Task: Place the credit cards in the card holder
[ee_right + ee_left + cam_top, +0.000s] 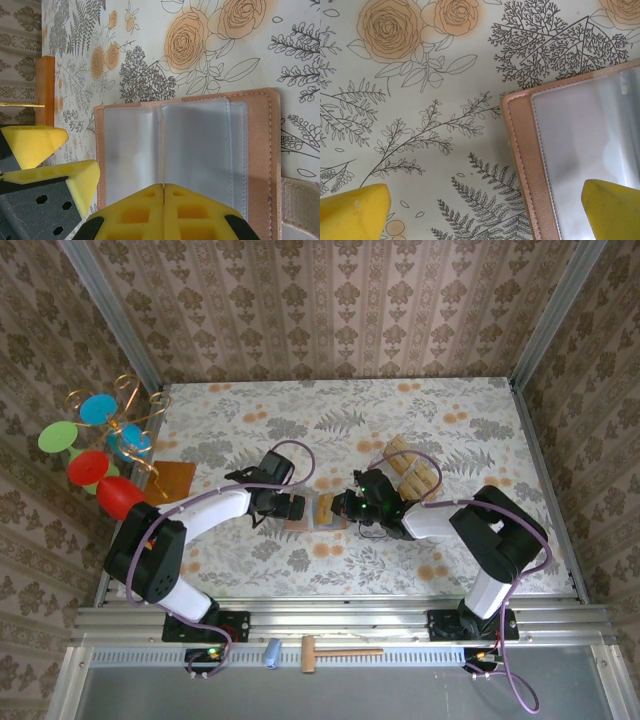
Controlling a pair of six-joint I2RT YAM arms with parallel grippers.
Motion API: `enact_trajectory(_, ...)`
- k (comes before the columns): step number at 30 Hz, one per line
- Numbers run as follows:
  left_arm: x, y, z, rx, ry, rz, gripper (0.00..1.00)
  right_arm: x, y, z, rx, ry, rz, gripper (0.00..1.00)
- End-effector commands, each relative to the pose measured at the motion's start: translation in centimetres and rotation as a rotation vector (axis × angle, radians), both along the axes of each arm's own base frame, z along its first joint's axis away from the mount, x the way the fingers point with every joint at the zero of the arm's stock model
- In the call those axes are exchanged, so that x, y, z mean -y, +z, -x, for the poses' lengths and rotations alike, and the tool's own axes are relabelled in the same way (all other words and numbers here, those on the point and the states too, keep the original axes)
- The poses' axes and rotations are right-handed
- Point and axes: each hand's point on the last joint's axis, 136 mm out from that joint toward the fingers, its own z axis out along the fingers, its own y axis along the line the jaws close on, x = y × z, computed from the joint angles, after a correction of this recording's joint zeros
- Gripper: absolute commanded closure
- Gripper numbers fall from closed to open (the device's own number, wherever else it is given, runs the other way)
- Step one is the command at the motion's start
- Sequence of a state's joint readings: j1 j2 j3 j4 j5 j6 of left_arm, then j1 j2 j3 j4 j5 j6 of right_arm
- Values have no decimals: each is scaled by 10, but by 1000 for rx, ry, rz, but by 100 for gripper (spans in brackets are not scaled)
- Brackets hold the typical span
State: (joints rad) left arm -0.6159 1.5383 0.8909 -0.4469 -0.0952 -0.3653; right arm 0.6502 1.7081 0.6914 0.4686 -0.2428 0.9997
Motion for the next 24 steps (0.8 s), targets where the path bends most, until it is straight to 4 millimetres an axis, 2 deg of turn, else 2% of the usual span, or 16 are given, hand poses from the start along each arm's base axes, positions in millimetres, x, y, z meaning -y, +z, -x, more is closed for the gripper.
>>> enact_trajectory(1,-2,-7,2,-1,-5,-17,1,3,4,1,0,-6,-17,100)
enact_trajectory(17,-15,-39,14,-78,26,-61,1,-7,8,6,-10,94,-96,100)
enact_trajectory(24,-21,-43,15,-86,40,-72,1,8,-12,7,-52,76,-71,100)
